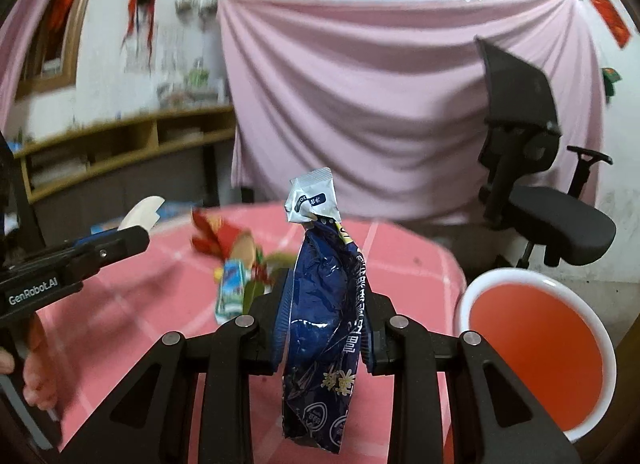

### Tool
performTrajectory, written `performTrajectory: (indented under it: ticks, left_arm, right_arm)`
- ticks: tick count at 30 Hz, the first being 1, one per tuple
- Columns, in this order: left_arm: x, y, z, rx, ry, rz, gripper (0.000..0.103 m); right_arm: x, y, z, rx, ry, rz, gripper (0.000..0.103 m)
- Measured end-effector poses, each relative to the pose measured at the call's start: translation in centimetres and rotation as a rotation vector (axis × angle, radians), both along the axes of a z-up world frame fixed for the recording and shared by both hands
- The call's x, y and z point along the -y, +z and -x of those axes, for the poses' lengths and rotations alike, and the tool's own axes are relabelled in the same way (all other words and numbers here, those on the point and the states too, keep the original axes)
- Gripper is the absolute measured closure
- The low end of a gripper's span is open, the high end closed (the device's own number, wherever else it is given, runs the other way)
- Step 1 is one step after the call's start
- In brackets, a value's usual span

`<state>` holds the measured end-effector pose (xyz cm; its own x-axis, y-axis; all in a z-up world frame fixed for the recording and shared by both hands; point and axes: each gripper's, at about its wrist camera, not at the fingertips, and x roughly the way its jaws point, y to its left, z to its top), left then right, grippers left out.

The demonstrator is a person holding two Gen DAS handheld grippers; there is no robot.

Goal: Collect trash
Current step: 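Drop the dark blue wrapper and white soap bar into the orange bucket with both grippers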

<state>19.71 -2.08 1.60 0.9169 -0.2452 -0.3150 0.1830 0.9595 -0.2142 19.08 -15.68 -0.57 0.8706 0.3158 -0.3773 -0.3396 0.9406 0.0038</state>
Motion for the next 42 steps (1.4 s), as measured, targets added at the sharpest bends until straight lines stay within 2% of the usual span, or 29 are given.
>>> performTrajectory:
  ticks: [3, 9, 15, 21, 29, 33, 42]
  left_arm:
    - [2.3, 1.9, 0.1, 0.065, -0.052, -0.021, 0.077]
    - [7.9, 3.8, -1.4, 0.109, -0.172, -0.044, 0.077]
    - [12.8, 4.2, -3.6, 0.109, -0.276, -0.05, 0.077]
    - [17.7, 3.8, -6.2, 0.019, -0.382, -0.038, 0.077]
    - [22.7, 1.6, -9.8, -0.214, -0.459, -0.035, 0.077]
    - [23.4, 0.3, -10.1, -0.294, -0.469, -0.046, 0.077]
    - [22.8, -0.4, -10.7, -0.345, -0.444, -0.03, 0.073]
  right_arm:
    - [1.6, 1.1, 0.8, 0.077, -0.042, -0.04, 0.076]
    - [6.7, 2.8, 1.7, 0.175, -0.192, -0.155, 0.076]
    - [12.1, 3.0, 1.5, 0.166, -0.337, -0.241, 0.076]
    - [15.7, 2.1, 0.6, 0.094, -0.45, -0.281, 0.076]
    - [19.2, 0.1, -0.6, -0.064, -0.526, -0.356, 0.074]
    - [20.1, -0.8, -0.8, -0.131, -0.54, -0.389, 0.074]
    - [20.7, -1.6, -0.6, -0.172, -0.552, -0.411, 0.065]
